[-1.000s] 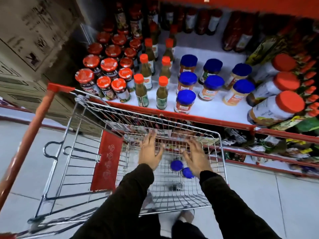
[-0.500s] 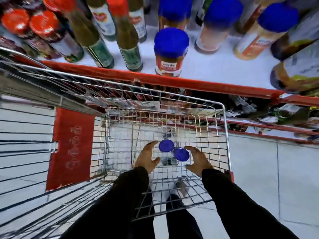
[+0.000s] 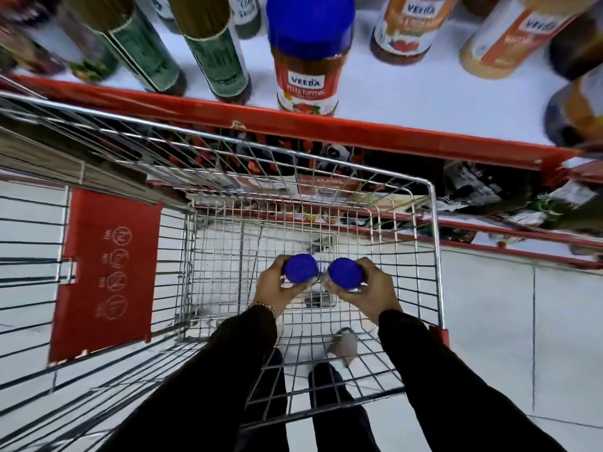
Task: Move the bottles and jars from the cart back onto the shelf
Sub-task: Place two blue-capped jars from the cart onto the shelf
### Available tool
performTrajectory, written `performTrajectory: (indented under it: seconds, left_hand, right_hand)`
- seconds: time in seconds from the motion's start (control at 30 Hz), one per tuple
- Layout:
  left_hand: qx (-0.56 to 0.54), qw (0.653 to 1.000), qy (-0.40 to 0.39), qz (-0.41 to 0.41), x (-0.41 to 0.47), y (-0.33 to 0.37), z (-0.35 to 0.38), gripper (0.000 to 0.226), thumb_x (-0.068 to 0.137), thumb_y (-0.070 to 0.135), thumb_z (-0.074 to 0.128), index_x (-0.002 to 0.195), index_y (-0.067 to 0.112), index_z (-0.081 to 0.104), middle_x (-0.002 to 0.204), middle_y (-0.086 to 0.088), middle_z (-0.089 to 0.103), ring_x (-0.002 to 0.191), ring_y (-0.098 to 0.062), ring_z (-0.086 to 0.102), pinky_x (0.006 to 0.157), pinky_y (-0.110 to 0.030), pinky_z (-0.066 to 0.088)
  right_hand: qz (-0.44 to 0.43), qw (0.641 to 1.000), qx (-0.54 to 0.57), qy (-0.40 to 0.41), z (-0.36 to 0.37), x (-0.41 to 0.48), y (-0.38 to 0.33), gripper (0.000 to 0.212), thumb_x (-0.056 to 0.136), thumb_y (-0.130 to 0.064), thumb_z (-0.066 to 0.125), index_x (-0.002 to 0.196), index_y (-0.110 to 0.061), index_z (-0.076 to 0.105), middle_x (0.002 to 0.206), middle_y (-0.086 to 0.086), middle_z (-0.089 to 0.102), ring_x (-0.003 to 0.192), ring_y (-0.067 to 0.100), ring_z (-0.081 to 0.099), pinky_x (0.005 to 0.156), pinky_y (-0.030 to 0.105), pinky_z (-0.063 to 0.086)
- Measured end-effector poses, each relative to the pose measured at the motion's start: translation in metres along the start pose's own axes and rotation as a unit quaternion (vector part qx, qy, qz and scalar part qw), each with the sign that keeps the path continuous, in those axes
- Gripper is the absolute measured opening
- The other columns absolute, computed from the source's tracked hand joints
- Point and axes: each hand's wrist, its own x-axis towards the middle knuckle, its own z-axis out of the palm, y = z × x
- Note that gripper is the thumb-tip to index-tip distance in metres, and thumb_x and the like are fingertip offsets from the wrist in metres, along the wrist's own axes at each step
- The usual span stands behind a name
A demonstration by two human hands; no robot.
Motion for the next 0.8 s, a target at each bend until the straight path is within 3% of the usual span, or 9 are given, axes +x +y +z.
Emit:
performTrajectory:
  seconds: [0.07, 0.17, 0.37, 0.43, 0.5, 0.57, 0.63, 0.7, 0.8]
  left_hand:
    - [-0.014, 1.0, 0.004, -0.012, -0.011, 0.006, -0.01, 0.061, 0.074, 0.008, 0.086, 0.125, 0.012, 0.055, 0.104, 0.008, 0.064, 0.1, -0.013, 0.062, 0.074, -0.009, 0.054]
    - [-0.057, 0.998, 0.016, -0.034, -0.031, 0.019, -0.025, 0.064, 0.075, 0.002, 0.084, 0.131, 0.008, 0.053, 0.113, -0.002, 0.066, 0.103, -0.017, 0.063, 0.069, -0.006, 0.054]
    - [-0.098, 0.995, 0.031, -0.012, -0.08, 0.064, -0.054, 0.058, 0.074, 0.013, 0.086, 0.124, 0.017, 0.057, 0.107, 0.004, 0.069, 0.099, -0.009, 0.064, 0.069, -0.005, 0.049]
    - [-0.115, 0.993, 0.033, 0.001, -0.096, 0.082, -0.062, 0.056, 0.074, 0.014, 0.086, 0.122, 0.019, 0.059, 0.112, 0.001, 0.07, 0.107, -0.015, 0.063, 0.078, -0.011, 0.049]
    - [-0.126, 0.991, 0.033, 0.019, -0.108, 0.099, -0.066, 0.05, 0.074, 0.014, 0.086, 0.117, 0.024, 0.062, 0.114, 0.001, 0.071, 0.113, -0.019, 0.062, 0.094, -0.028, 0.049]
    - [-0.115, 0.991, 0.045, 0.049, -0.122, 0.118, -0.069, 0.043, 0.071, 0.021, 0.089, 0.105, 0.032, 0.065, 0.107, 0.009, 0.072, 0.112, -0.018, 0.062, 0.098, -0.035, 0.047]
    - [-0.108, 0.99, 0.053, 0.077, -0.134, 0.137, -0.069, 0.039, 0.067, 0.032, 0.09, 0.1, 0.034, 0.068, 0.097, 0.019, 0.075, 0.104, -0.006, 0.065, 0.095, -0.025, 0.048]
    - [-0.103, 0.988, 0.054, 0.102, -0.143, 0.157, -0.069, 0.038, 0.067, 0.035, 0.09, 0.099, 0.037, 0.07, 0.09, 0.023, 0.076, 0.09, 0.01, 0.065, 0.081, -0.008, 0.047]
    - [-0.103, 0.985, 0.053, 0.13, -0.15, 0.188, -0.067, 0.039, 0.068, 0.034, 0.09, 0.102, 0.033, 0.071, 0.094, 0.017, 0.077, 0.091, 0.005, 0.069, 0.078, -0.006, 0.048]
  right_hand:
    - [0.001, 1.0, 0.023, 0.002, -0.008, -0.008, -0.011, 0.057, 0.058, -0.035, 0.092, 0.104, -0.031, 0.058, 0.098, -0.007, 0.07, 0.096, 0.018, 0.068, 0.083, 0.026, 0.057]
    - [-0.005, 0.999, 0.054, 0.001, -0.021, -0.024, -0.029, 0.066, 0.06, -0.03, 0.093, 0.117, -0.021, 0.06, 0.109, -0.001, 0.071, 0.105, 0.021, 0.067, 0.095, 0.042, 0.057]
    - [-0.04, 0.997, 0.065, 0.007, -0.059, -0.068, -0.077, 0.066, 0.064, -0.019, 0.092, 0.123, -0.016, 0.061, 0.111, 0.0, 0.072, 0.107, 0.02, 0.067, 0.096, 0.041, 0.057]
    - [-0.055, 0.996, 0.067, 0.009, -0.073, -0.083, -0.092, 0.067, 0.066, -0.017, 0.091, 0.126, -0.013, 0.06, 0.114, 0.002, 0.072, 0.109, 0.022, 0.067, 0.096, 0.039, 0.056]
    - [-0.066, 0.995, 0.075, 0.009, -0.086, -0.096, -0.105, 0.065, 0.069, -0.018, 0.089, 0.127, -0.014, 0.06, 0.115, 0.0, 0.071, 0.111, 0.02, 0.066, 0.098, 0.037, 0.054]
    - [-0.082, 0.993, 0.086, 0.015, -0.099, -0.109, -0.117, 0.065, 0.069, -0.021, 0.088, 0.127, -0.017, 0.059, 0.117, -0.002, 0.07, 0.112, 0.018, 0.064, 0.097, 0.033, 0.053]
    - [-0.097, 0.991, 0.089, 0.028, -0.113, -0.119, -0.128, 0.068, 0.069, -0.025, 0.087, 0.129, -0.014, 0.059, 0.121, 0.003, 0.07, 0.112, 0.019, 0.065, 0.096, 0.036, 0.054]
    - [-0.113, 0.989, 0.087, 0.043, -0.127, -0.126, -0.138, 0.067, 0.069, -0.025, 0.087, 0.129, -0.012, 0.06, 0.123, 0.007, 0.07, 0.113, 0.023, 0.065, 0.101, 0.043, 0.053]
    - [-0.147, 0.984, 0.073, 0.07, -0.154, -0.133, -0.151, 0.064, 0.067, -0.028, 0.087, 0.124, -0.012, 0.063, 0.118, 0.006, 0.072, 0.114, 0.025, 0.064, 0.105, 0.049, 0.049]
